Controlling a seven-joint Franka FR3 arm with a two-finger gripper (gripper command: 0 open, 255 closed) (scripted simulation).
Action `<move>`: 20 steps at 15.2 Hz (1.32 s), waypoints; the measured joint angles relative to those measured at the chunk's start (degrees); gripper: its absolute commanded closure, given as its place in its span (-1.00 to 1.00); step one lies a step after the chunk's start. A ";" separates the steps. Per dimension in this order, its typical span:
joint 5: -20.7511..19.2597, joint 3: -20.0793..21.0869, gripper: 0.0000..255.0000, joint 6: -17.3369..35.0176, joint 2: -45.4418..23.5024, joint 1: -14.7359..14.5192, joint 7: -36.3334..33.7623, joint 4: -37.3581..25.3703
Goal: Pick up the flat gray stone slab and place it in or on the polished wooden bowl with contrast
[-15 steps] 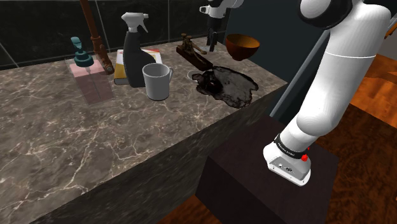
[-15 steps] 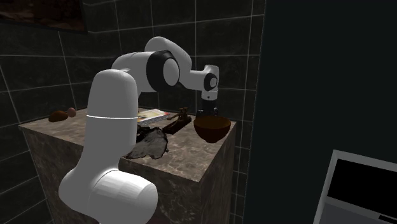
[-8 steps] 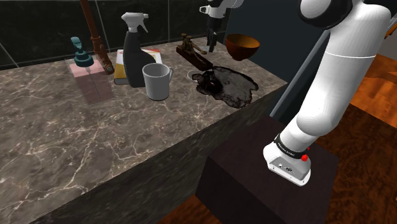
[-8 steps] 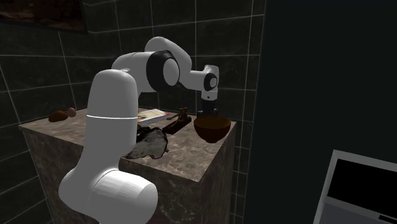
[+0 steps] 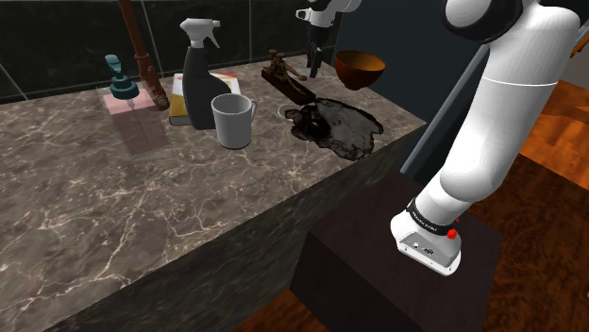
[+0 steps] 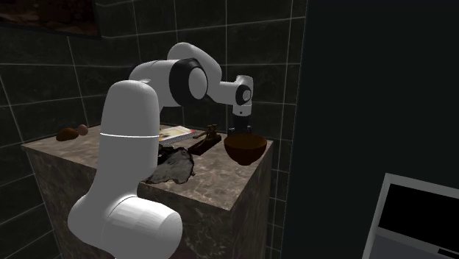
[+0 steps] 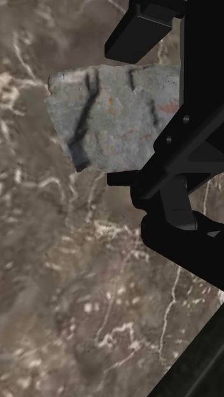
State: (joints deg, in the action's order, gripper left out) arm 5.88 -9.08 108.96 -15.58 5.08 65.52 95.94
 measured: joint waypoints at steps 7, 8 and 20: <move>-0.18 -0.07 1.00 -3.65 0.49 0.06 -0.28 -3.16; -0.21 -0.11 1.00 -4.39 0.54 0.11 -0.27 -3.86; -0.37 -0.19 1.00 -13.56 0.59 0.29 -0.92 -13.00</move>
State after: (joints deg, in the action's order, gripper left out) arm 5.51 -9.27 95.40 -14.99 5.37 64.60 82.94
